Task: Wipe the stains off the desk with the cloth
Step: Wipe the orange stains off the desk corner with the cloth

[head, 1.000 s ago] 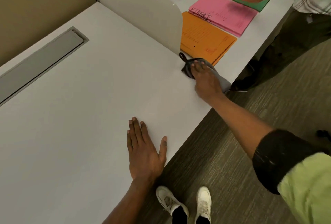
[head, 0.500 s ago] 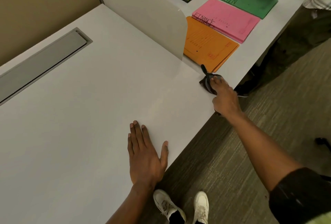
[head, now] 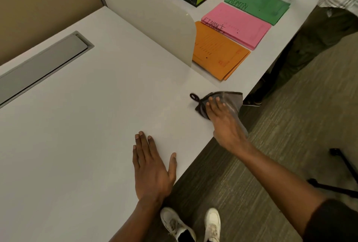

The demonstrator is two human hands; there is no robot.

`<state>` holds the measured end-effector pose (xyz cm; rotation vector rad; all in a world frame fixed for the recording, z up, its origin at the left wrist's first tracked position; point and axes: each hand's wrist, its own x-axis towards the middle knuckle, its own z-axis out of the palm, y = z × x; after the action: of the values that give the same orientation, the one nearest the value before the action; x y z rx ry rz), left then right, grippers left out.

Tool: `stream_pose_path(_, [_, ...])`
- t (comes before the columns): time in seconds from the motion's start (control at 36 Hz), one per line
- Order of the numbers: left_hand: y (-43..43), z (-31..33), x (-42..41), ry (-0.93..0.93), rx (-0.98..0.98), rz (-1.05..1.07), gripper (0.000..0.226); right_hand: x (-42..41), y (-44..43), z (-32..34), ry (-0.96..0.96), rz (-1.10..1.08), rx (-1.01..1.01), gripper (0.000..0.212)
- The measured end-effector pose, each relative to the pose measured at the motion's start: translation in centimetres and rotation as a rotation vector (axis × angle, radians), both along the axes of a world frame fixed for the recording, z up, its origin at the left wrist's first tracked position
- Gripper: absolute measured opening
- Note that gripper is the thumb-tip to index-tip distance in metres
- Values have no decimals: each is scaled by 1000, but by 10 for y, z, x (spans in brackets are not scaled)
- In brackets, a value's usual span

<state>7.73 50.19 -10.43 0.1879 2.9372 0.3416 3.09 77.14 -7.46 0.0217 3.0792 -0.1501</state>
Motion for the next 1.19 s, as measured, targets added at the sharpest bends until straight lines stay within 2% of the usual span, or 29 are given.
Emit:
stream_pose_path(0.19, [0,0,2,20,11,-1,93,-78,-10,6,-14,-107,-90,72])
stream_pose_path(0.31, [0,-2,1,26,17,0,94,-68,-38,7,-28,-33,-86,72])
stream_pose_path(0.5, [-1,-3,1,50,30,1,94,-30,-59,17,-138,113,-199,76])
stream_pose_path(0.61, [-1,-3,2,52,44,5,94,-13,-67,42,-178,92,-391,76])
stream_pose_path(0.78, [-3,-2,2,29,76,10,95,0,-78,94,-4,-49,-700,71])
stream_pose_path(0.86, [-5,-2,2,10,99,18,95,0,-72,114,68,-78,-774,62])
stream_pose_path(0.94, [-7,-3,2,3,124,22,96,-3,-66,108,102,-87,-734,55])
stream_pose_path(1.06, [-7,-2,2,2,127,22,95,-1,-48,55,8,-124,-582,64])
stream_pose_path(1.11, [-6,-2,2,10,133,20,94,4,-40,27,-46,-60,-483,69])
stream_pose_path(1.19, [-6,-3,1,10,135,21,95,11,-38,0,-22,110,-268,65])
